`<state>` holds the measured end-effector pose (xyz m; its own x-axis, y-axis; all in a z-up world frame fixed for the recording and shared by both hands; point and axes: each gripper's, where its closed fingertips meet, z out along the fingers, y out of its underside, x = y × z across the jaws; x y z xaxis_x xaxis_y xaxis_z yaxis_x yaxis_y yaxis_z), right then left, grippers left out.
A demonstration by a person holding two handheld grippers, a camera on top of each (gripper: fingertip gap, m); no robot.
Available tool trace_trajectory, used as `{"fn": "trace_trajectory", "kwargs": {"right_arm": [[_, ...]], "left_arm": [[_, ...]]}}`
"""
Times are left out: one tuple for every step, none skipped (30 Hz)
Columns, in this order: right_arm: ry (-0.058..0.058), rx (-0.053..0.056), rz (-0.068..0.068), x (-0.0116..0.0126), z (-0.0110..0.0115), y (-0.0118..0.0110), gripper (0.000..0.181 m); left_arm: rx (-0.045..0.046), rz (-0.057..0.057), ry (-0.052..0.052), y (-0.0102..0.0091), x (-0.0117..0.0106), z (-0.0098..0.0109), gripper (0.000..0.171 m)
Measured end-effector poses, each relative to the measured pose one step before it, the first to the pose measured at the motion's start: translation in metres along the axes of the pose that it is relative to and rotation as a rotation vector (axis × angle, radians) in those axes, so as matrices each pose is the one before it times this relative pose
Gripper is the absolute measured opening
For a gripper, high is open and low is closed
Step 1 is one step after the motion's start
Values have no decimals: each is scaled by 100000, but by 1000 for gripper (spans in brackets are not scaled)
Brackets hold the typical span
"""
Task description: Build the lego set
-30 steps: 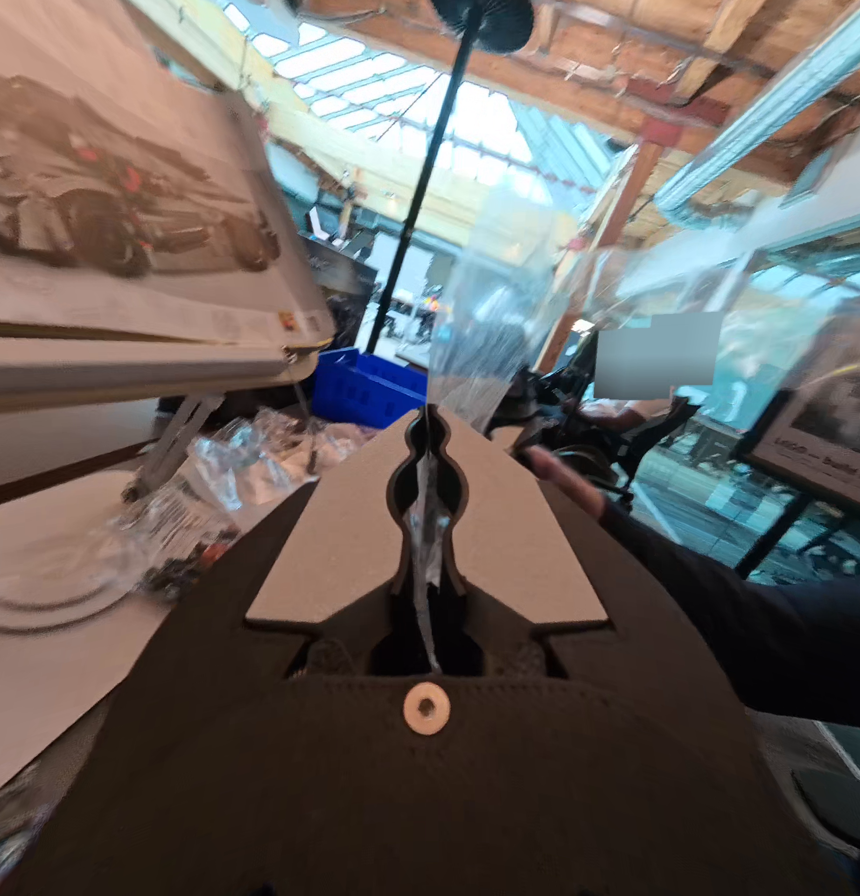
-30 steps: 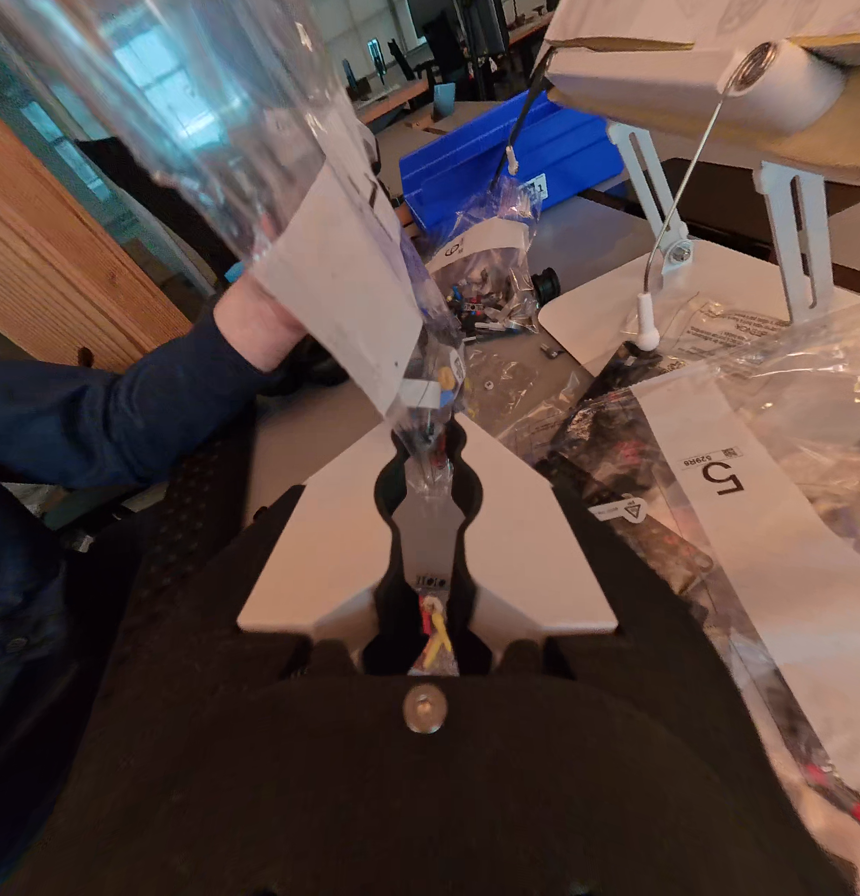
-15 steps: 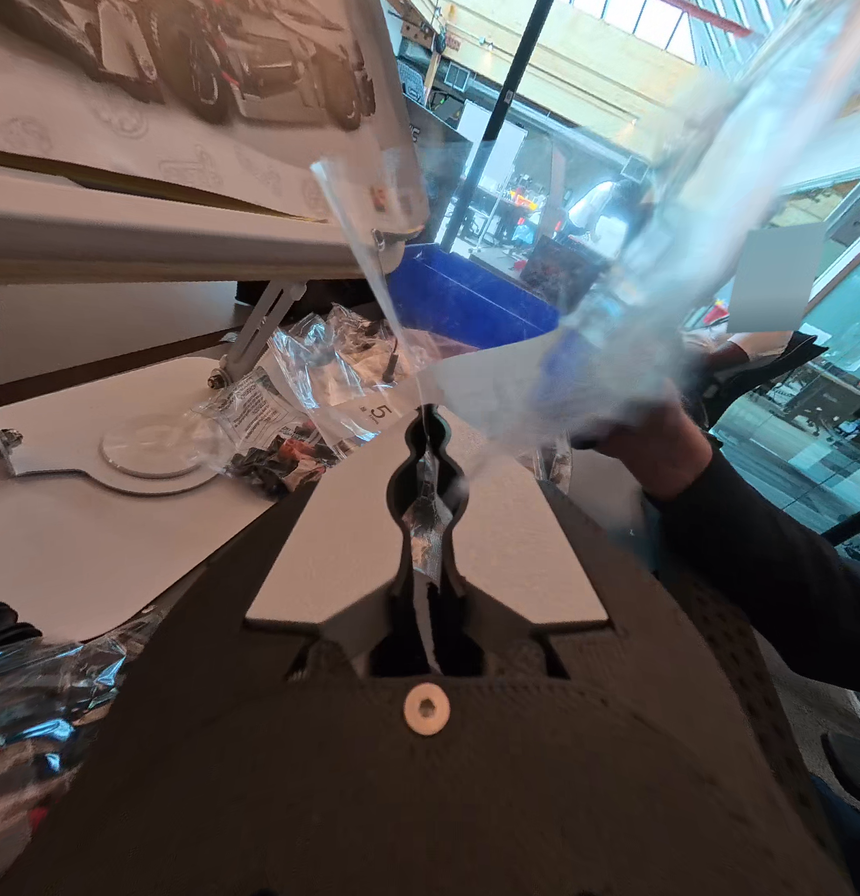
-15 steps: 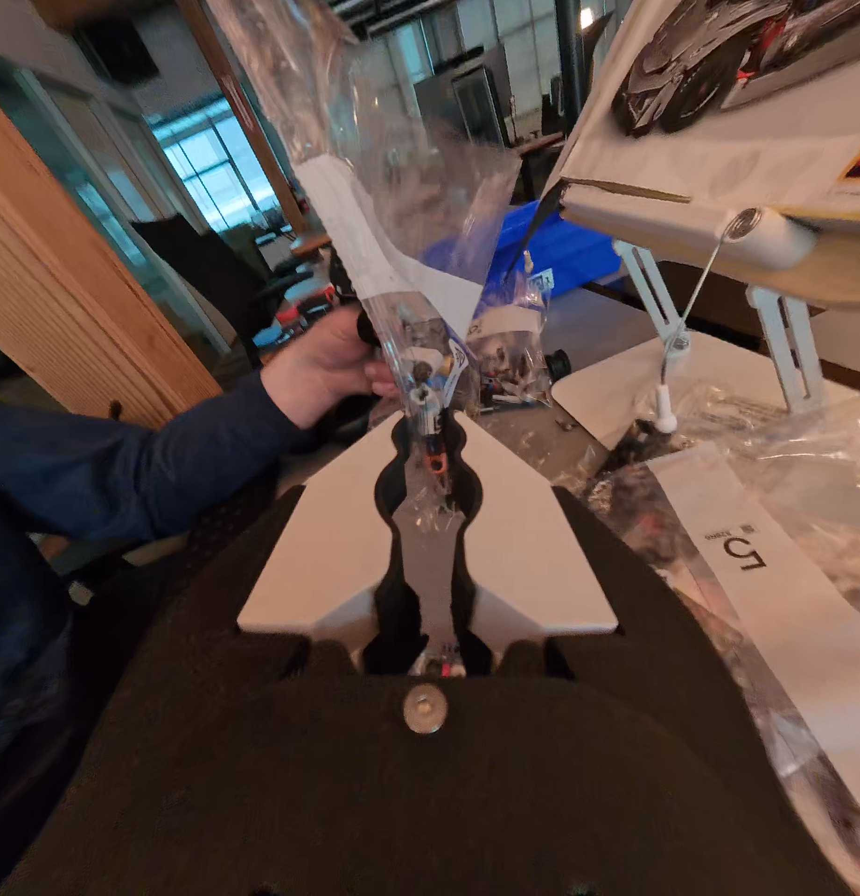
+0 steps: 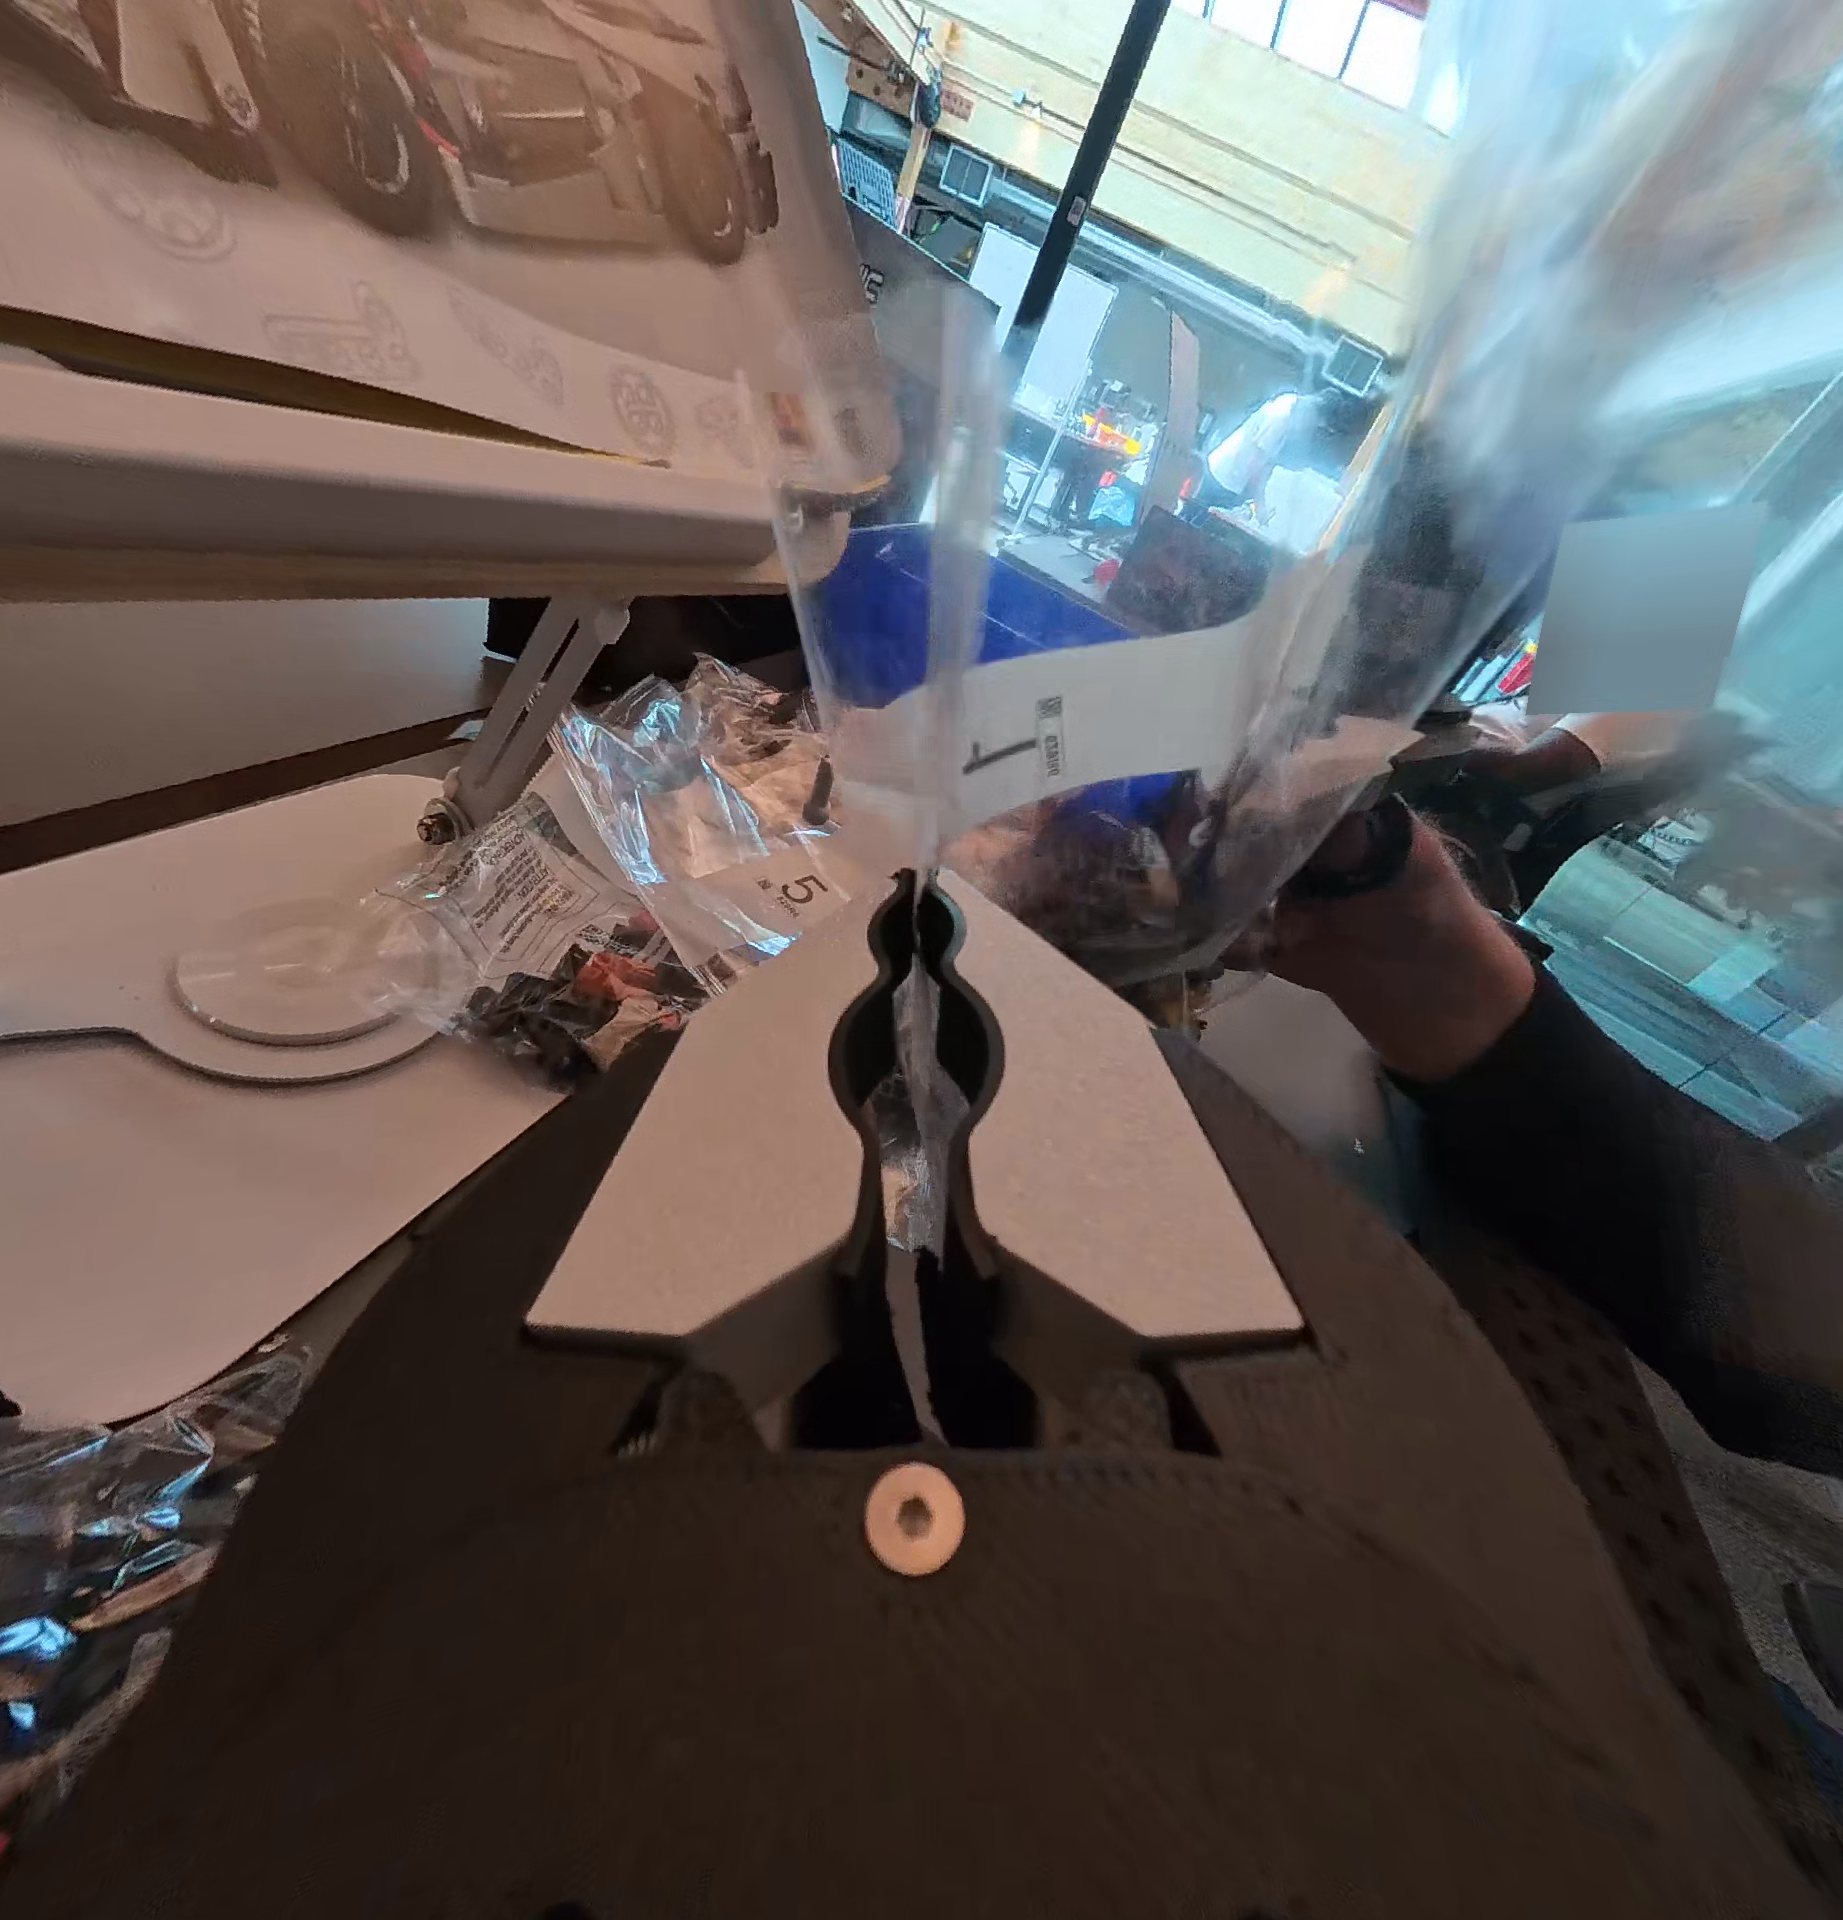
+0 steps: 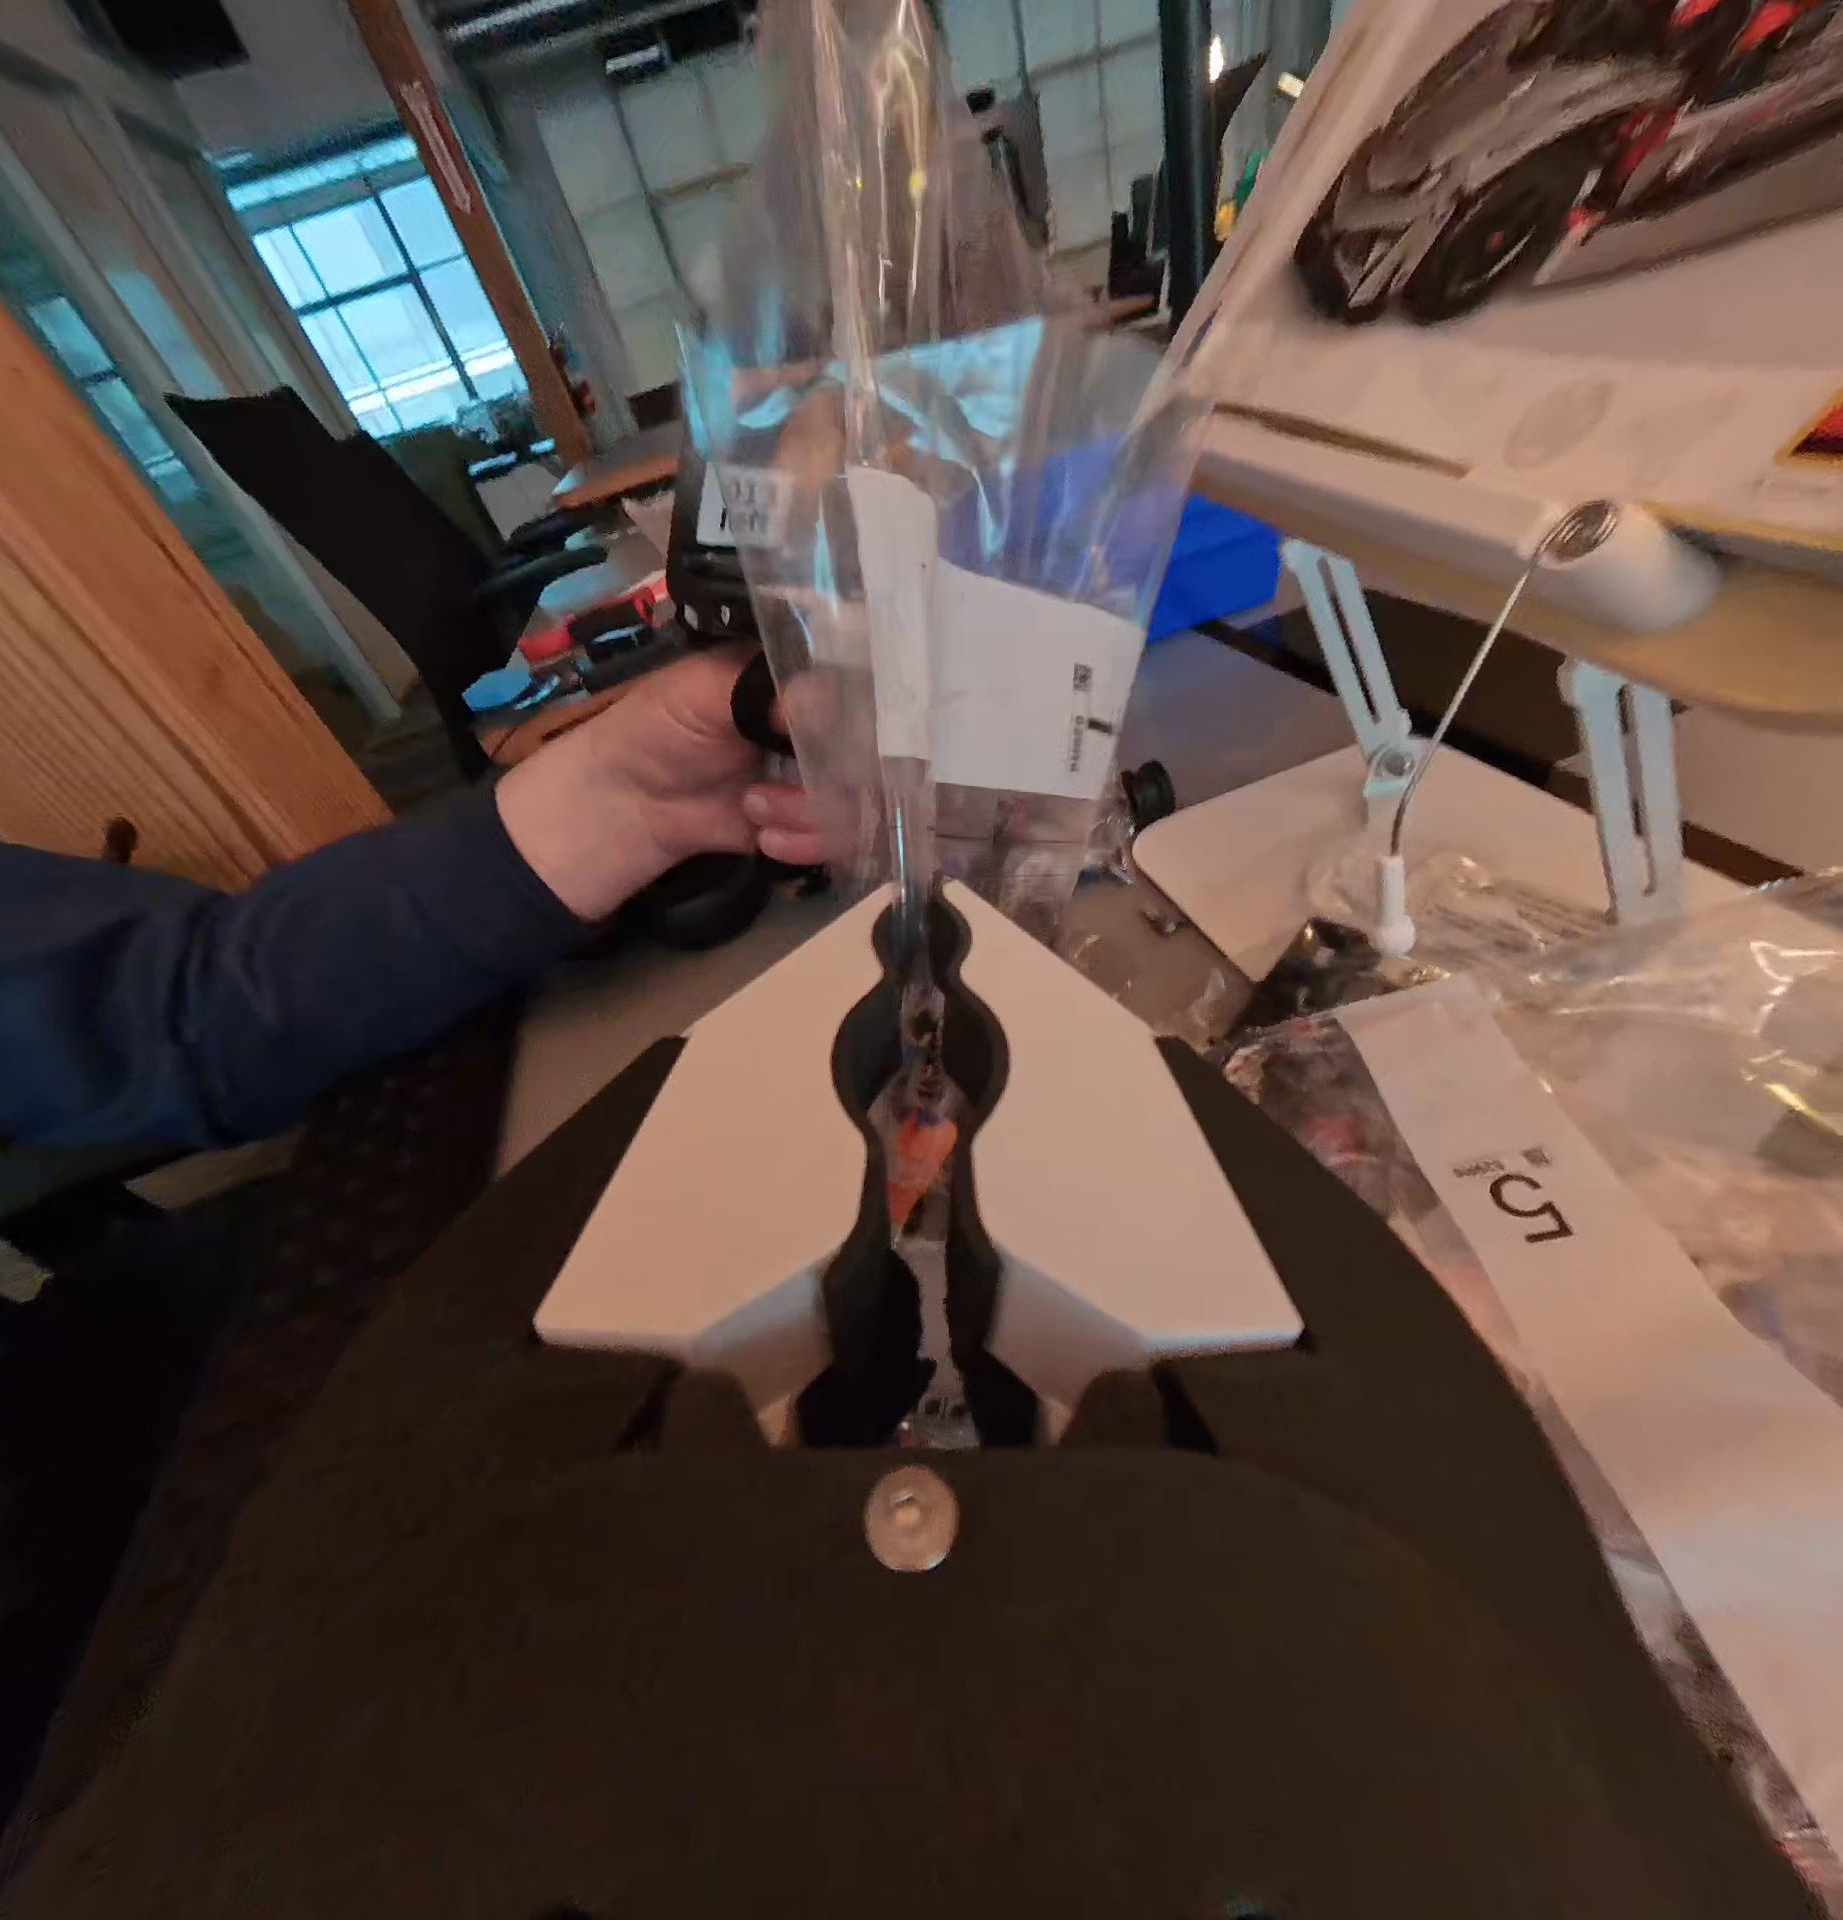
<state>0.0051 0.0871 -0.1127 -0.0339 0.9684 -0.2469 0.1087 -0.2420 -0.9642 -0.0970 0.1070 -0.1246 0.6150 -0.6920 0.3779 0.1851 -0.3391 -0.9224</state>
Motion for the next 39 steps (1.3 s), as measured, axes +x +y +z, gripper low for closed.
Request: {"fn": "trace_trajectory", "kwargs": {"right_arm": [[-476, 3054, -277, -164, -121, -523, 0], [-301, 1364, 1288, 81, 9, -147, 0], [1010, -1012, 2311, 431, 51, 303, 0], [615, 395, 927, 202, -41, 43, 0], [-1905, 1634, 17, -372, -123, -298, 0], [-591, 589, 142, -133, -104, -189, 0], [2784, -1060, 1261, 566, -79, 204, 0], [-204, -316, 1375, 22, -21, 112, 0], [-3441, 1786, -1110, -852, -13, -368, 0], [-824, 1296, -4046, -548, 102, -346, 0], [2765, -2611, -1663, 460, 221, 427, 0], [552, -4205, 2206, 389, 299, 813, 0], [-2216, -70, 1196, -426, 166, 42, 0], [-724, 2947, -3635, -696, 5, -601, 0], [811, -239, -2839, -146, 40, -125, 0], [-1189, -1864, 1345, 25, 114, 312, 0], [-1471, 1122, 2346, -137, -20, -149, 0], [-1346, 4457, -2673, -602, -191, -795, 0], [-998, 1782, -3838, -476, -98, -466, 0], [742, -2113, 307, 316, 35, 341, 0], [493, -1077, 3605, 426, 21, 338, 0], [-1481, 2147, 1735, -195, -76, -259, 0], [-330, -622, -838, -143, 2, 65, 0], [3068, -4822, 516, 681, 86, 848, 0], [3068, -3955, 3421, 951, 144, 957, 0], [1578, -644, 4129, 708, 43, 428, 0], [-1092, 2010, 1440, -9, -129, -195, 0], [-1868, 696, -846, -378, -144, -229, 0], [607, -1879, -1177, 75, -45, 211, 0], [3282, -4635, 579, 751, 70, 802, 0], [3993, -4921, 1561, 979, 194, 1006, 0], [1256, -2961, 2075, 472, 303, 700, 0], [-2110, -1497, 2238, -235, 247, 356, 0], [-3090, -1208, 1034, -527, 197, 250, 0], [-4033, -3156, 724, -601, 297, 538, 0], [-4031, -5468, 1767, -424, 329, 885, 2], [-1533, -4112, 1081, -7, 299, 712, 5], [-1372, -871, -788, -117, 300, 235, 7], [-2889, -208, -926, -499, 309, 70, 10]], "left_arm": [[204, -231, -158, -27, -69, -53, 0], [268, -39, 32, -44, -51, -63, 0], [76, -178, 120, -20, -36, -70, 0], [-158, -399, 25, 22, -56, -59, 0], [21, -199, 244, 2, -3, -51, 0], [636, 19, 930, -126, 124, -60, 0], [-319, -576, 381, 6, 27, -38, 0], [-1647, -295, -20, 257, -42, 38, 0], [-1126, 271, -100, 232, -54, 85, 0], [203, -233, 377, 56, -27, 69, 0], [48, -950, 847, 93, 13, 111, 0], [-628, -312, 218, 206, -67, 119, 0], [-1239, 387, -287, 278, -52, 142, 0], [-292, 931, -543, 57, -1, 86, 0], [508, 522, -49, -137, 98, -7, 0], [188, -64, -129, -93, -3, -32, 0], [-247, 43, -260, 62, -75, -9, 0], [372, 19, -58, -11, -57, -36, 0], [1648, -594, 395, -272, 14, -134, 0], [1035, -709, 432, -221, 19, -123, 0], [-450, 371, -55, 34, 1, -25, 0], [-862, 1144, -350, 134, 22, 38, 0], [34, 575, 366, -41, 167, 45, 0], [-608, 144, 439, -14, 168, 18, 0], [-1292, 1540, -1070, 87, 17, 11, 0], [-1782, 2006, -1752, 142, -66, -14, 0], [-1393, 1613, -1767, 71, -89, -55, 0], [-1012, 973, -1312, 8, -56, -88, 0], [-660, 417, -133, -24, 85, -107, 0], [-673, -14, -28, 14, 20, -98, 0], [-703, 252, -1474, 57, -207, -88, 0], [-1067, 593, -1784, 146, -278, -49, 0], [-812, 260, -550, 115, -112, -43, 0], [-263, -372, 594, 20, 51, -73, 0], [-669, -452, 465, 41, 38, -139, 0], [-1481, 513, 293, 112, 55, -185, 0], [-1710, 1192, -26, 131, 71, -220, 0], [-1174, 669, -302, 54, 46, -243, 0], [-256, -251, -282, -86, 28, -265, 0]]}}
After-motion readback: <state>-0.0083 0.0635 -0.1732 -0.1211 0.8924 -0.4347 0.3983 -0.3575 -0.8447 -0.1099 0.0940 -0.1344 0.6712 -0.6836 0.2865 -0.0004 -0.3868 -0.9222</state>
